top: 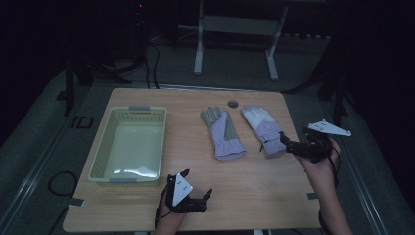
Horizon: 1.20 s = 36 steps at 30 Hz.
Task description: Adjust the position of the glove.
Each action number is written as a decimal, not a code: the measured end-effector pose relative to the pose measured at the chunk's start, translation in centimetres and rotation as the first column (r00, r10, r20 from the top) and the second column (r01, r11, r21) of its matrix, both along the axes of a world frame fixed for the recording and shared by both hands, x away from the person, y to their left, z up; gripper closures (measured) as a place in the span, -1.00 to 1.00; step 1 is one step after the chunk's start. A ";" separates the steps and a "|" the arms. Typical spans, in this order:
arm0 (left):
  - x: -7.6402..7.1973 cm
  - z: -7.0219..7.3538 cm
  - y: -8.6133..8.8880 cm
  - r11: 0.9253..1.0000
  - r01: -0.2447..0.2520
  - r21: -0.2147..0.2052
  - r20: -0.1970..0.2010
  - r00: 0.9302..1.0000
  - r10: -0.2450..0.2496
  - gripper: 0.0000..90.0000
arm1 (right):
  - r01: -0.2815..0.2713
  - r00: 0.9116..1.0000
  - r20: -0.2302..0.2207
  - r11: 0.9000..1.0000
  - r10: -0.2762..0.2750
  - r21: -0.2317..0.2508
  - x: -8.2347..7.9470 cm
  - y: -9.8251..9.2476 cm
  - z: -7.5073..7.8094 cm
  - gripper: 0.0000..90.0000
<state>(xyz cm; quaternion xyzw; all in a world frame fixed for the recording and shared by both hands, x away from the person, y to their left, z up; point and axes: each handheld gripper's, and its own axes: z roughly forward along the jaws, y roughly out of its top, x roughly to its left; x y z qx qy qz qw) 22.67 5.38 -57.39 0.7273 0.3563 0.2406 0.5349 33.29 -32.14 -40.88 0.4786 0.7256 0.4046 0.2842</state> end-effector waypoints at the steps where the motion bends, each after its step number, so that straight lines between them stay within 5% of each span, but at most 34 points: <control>1: 0.0 0.0 0.0 1.000 0.000 0.000 0.000 1.000 0.000 -0.98 | -0.008 1.000 -0.009 1.000 0.008 0.007 0.2 0.3 0.1 -0.77; 11: 0.0 0.0 0.0 1.000 0.004 0.001 0.001 1.000 -0.004 -0.98 | -0.097 0.994 -0.049 0.995 0.097 0.008 2.4 4.4 0.4 -0.77; 21: 0.1 0.0 0.1 1.000 0.016 -0.007 -0.004 1.000 -0.016 -0.98 | -0.149 0.984 -0.101 0.988 0.144 -0.045 4.6 8.5 -0.5 -0.68; 36: 0.0 0.0 0.0 1.000 0.029 -0.007 -0.001 1.000 -0.029 -0.98 | -0.199 0.961 -0.211 0.978 0.181 -0.067 8.4 13.9 -4.5 -0.65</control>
